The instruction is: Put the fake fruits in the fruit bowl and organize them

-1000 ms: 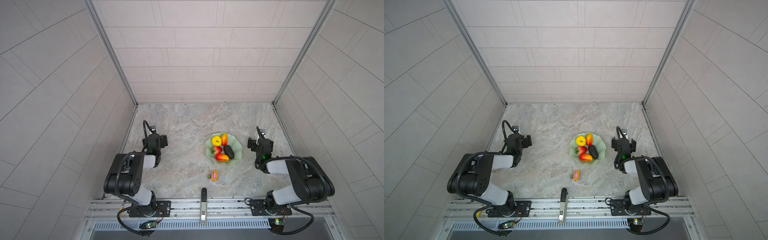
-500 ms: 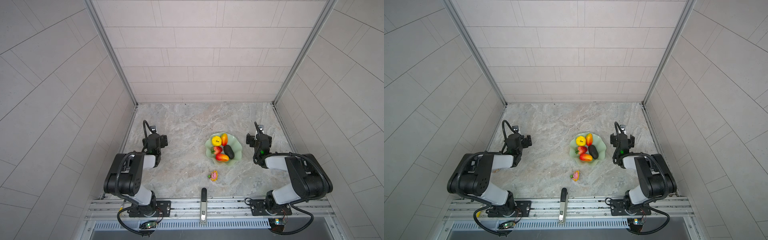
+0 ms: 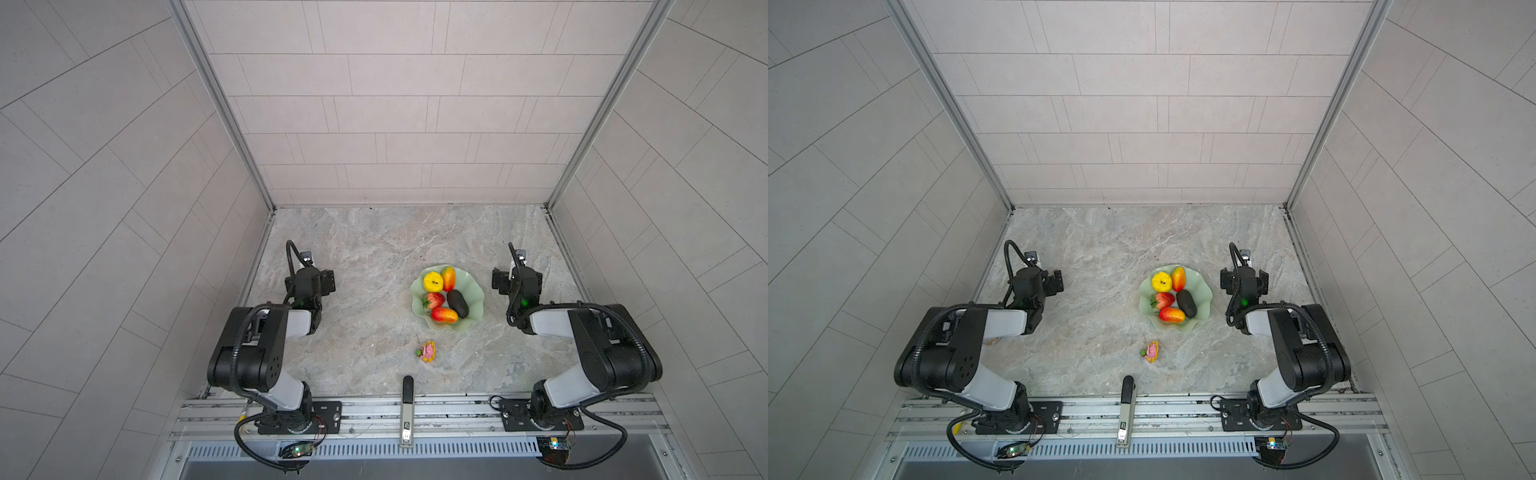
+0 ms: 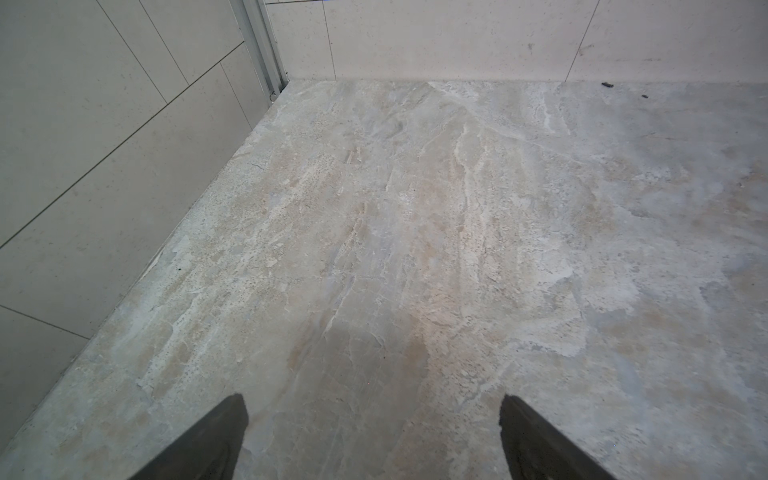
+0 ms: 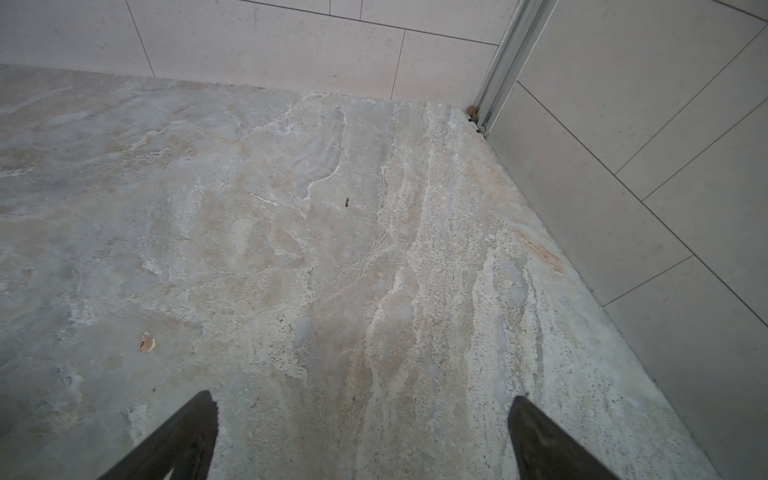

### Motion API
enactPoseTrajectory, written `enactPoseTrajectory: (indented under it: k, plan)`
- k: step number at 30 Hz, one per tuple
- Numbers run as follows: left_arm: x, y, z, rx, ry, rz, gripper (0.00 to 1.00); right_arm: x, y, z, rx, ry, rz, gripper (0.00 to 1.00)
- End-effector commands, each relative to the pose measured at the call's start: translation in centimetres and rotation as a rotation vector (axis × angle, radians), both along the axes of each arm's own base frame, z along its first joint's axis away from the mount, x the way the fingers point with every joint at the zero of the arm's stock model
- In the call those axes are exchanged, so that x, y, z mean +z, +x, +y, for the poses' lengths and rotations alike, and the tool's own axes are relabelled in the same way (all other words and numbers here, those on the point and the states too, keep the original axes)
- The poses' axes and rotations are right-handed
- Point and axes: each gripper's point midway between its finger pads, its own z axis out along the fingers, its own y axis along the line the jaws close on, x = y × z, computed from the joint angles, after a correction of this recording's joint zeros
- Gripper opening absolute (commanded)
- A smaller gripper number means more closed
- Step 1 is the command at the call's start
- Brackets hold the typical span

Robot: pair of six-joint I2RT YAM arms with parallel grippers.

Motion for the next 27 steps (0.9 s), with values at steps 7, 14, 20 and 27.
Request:
enactPoseTrajectory:
  k: [7,14,20,27]
  plan:
    - [1.3,0.5,-0.1,-0.005,0.003,-0.034,1.0,1.5,-2.0,-0.1,0.009,-0.001,-0.122,1.0]
    - [1.3,0.5,-0.1,-0.005,0.004,-0.035,1.0,0.4,-0.1,0.1,0.016,-0.007,-0.008,1.0]
    - [1.3,0.5,-0.1,-0.005,0.003,-0.035,1.0,0.1,0.2,0.2,0.017,-0.013,0.01,1.0]
    - [1.3,0.5,-0.1,-0.005,0.004,-0.034,1.0,0.4,0.0,0.2,0.016,-0.01,-0.005,1.0]
